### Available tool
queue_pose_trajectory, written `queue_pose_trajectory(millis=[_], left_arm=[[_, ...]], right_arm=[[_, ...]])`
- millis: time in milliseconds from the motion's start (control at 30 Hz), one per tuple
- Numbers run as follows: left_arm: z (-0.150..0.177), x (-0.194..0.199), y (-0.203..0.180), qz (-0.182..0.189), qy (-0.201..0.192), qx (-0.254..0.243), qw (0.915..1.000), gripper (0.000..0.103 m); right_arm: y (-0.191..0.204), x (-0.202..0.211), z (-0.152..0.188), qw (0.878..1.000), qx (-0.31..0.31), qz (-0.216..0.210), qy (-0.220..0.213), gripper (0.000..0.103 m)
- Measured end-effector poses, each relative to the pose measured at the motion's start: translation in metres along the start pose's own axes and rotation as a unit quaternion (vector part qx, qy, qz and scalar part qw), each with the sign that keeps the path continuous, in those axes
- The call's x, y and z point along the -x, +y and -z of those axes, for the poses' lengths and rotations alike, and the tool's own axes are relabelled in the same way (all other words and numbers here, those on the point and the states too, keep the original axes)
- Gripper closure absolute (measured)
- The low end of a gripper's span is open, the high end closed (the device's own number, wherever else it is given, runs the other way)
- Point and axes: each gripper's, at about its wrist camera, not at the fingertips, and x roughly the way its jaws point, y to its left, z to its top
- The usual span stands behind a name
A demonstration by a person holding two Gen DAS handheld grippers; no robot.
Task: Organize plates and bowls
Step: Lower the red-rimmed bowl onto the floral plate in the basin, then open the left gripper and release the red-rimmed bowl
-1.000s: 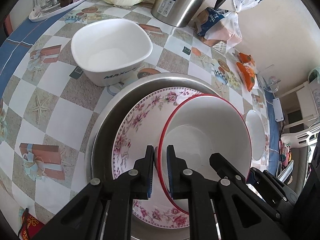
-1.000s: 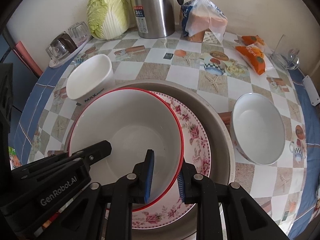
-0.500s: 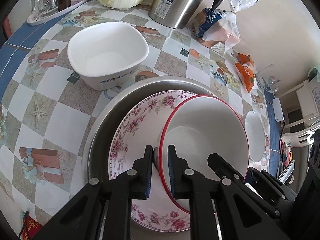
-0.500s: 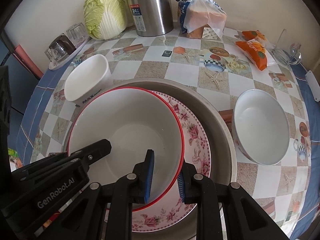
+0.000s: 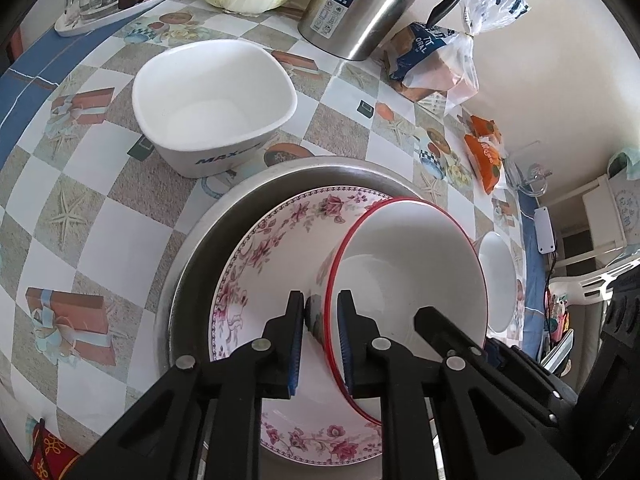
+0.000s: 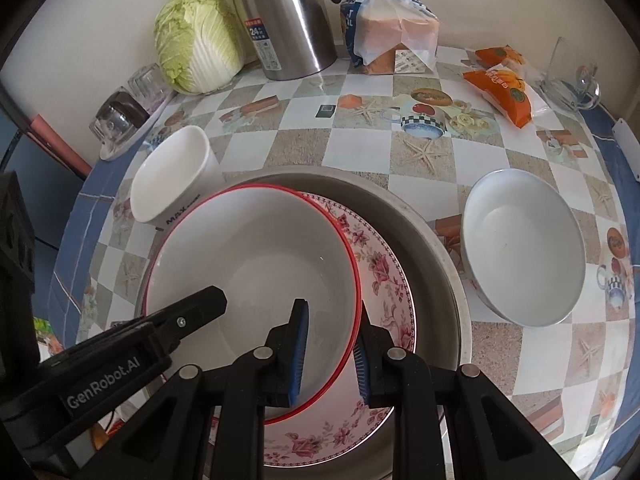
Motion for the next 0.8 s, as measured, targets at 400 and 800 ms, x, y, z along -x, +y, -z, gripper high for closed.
queue_pose_trajectory(millis=[400, 800], left_arm=[[-0.002, 0.025, -0.003, 0.004, -0.041, -0.007, 0.9991, 0.085], [-0.005, 0.043, 0.0, -0.015, -0.083, 0.005, 0.9965, 0.06]], right_arm=[[-0.003, 0.033, -0.006, 0.999, -0.004, -0.002, -0.049, 0.079], [-0.008, 0.04, -0.006, 0.998, -0.011, 0.004, -0.062, 0.056]])
